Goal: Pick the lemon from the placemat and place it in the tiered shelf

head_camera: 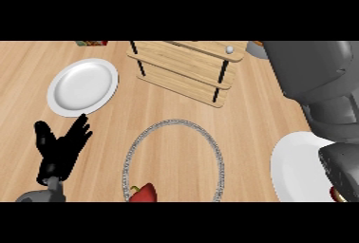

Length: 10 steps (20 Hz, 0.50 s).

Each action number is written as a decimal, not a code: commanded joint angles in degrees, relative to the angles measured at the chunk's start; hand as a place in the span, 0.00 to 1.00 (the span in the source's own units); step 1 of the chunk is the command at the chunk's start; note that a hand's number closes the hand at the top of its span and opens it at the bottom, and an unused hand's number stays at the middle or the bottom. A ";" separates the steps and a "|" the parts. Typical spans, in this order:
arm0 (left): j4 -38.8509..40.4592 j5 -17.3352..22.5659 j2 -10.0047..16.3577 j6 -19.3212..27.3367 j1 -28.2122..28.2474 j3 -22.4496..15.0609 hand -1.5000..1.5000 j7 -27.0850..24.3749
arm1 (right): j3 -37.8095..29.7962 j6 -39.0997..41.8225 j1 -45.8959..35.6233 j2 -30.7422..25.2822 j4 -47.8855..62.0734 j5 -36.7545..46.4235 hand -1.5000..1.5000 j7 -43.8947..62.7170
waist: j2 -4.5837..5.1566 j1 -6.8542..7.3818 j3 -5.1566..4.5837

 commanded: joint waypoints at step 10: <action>1.78 1.24 0.13 -0.40 2.84 2.45 0.50 -1.77 | -3.70 6.15 14.02 -4.48 -28.07 3.65 0.00 11.74 | -1.23 -3.39 0.06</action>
